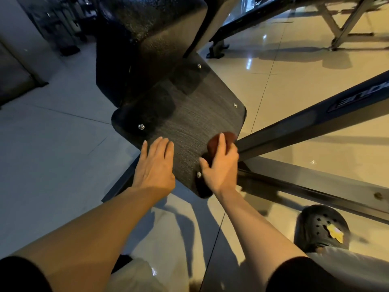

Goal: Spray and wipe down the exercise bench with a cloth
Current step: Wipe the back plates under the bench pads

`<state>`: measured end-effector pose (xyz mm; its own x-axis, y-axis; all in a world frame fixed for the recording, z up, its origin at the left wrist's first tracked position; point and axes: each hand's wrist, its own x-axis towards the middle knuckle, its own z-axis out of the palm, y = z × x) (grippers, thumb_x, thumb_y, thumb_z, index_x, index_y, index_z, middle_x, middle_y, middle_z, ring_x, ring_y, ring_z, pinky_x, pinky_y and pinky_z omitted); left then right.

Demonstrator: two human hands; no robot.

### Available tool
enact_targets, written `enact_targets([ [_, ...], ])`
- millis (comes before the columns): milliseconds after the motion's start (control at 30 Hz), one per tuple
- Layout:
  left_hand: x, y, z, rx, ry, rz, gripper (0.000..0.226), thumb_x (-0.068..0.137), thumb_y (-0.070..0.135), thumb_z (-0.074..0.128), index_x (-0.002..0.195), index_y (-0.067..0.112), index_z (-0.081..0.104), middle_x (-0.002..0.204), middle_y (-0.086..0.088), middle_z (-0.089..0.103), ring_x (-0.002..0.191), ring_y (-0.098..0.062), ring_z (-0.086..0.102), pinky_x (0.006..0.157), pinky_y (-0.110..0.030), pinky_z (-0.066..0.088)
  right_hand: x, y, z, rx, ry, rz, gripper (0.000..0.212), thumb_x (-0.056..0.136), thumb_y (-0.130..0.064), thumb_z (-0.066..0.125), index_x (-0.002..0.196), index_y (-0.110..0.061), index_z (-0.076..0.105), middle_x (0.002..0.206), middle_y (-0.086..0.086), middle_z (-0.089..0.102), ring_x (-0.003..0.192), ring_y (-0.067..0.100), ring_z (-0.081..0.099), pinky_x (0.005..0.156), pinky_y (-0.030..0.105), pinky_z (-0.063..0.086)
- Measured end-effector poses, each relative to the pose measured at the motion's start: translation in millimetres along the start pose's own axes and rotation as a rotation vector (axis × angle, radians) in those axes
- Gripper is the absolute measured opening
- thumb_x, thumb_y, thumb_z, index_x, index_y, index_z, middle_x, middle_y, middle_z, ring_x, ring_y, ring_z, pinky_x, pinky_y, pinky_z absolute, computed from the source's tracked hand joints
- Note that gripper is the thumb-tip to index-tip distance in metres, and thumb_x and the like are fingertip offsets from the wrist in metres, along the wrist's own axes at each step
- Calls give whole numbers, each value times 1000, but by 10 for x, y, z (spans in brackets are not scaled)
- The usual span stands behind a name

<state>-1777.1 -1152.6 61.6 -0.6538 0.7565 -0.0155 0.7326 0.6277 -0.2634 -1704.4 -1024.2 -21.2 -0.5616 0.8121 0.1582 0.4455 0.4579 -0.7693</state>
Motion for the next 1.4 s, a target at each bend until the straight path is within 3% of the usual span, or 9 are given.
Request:
enact_targets([
  [100,-28,-89,31,20,-20,-24,81,94,29,53,153,10,1,160,-9,2,149,-23,-4,121,-45,-3,-21,-300,196,133,-273,-193,83,95,-20,57,156,-24,-1,157,12,24,142,28,26,113,38,28],
  [333,-25,-183,80,-6,11,-37,78,94,21,50,153,10,1,160,-9,3,149,-23,-5,121,-46,-2,126,7,378,43,-124,-159,63,82,-47,71,139,-27,50,143,15,33,135,33,27,112,45,28],
  [500,16,-170,89,-10,45,-2,79,96,22,50,153,9,-2,161,-7,-2,149,-23,-9,121,-46,-1,110,-397,635,295,-293,-267,55,101,-36,45,151,-22,26,163,5,7,150,19,-6,121,43,-6],
  [633,92,-248,99,-20,100,6,75,98,22,48,153,9,0,161,-8,1,149,-22,-8,121,-45,-1,172,-537,728,230,-244,-456,50,102,-25,45,150,-26,33,161,1,17,150,16,3,121,39,-4],
  [800,204,-345,170,-28,187,91,85,66,10,82,139,-7,42,143,-25,43,139,-37,35,114,-56,25,267,102,750,255,29,78,49,99,-24,50,147,-21,39,156,7,33,146,23,23,121,46,15],
  [900,255,-389,145,13,155,87,79,86,17,65,149,-1,22,155,-18,23,148,-30,13,121,-50,7,374,-47,772,279,120,396,51,101,-27,45,149,-15,34,155,13,33,144,29,25,119,46,18],
  [1167,472,-595,124,-9,267,-6,68,83,20,68,142,-1,40,146,-22,40,143,-33,28,120,-51,14,617,-966,894,408,-119,-396,44,101,-23,45,145,-25,42,157,2,29,147,14,18,122,44,9],
  [1300,597,-575,231,-30,308,60,67,69,9,78,129,-8,52,129,-22,56,131,-36,46,113,-52,26,672,-226,863,399,188,92,40,99,-25,50,139,-26,51,150,4,42,141,21,32,119,39,12],
  [1400,671,-539,176,-19,304,70,63,85,13,64,141,-3,40,144,-16,44,143,-27,29,119,-43,6,754,17,809,404,282,517,43,100,-23,46,143,-19,47,148,13,42,137,31,36,114,40,26],
])
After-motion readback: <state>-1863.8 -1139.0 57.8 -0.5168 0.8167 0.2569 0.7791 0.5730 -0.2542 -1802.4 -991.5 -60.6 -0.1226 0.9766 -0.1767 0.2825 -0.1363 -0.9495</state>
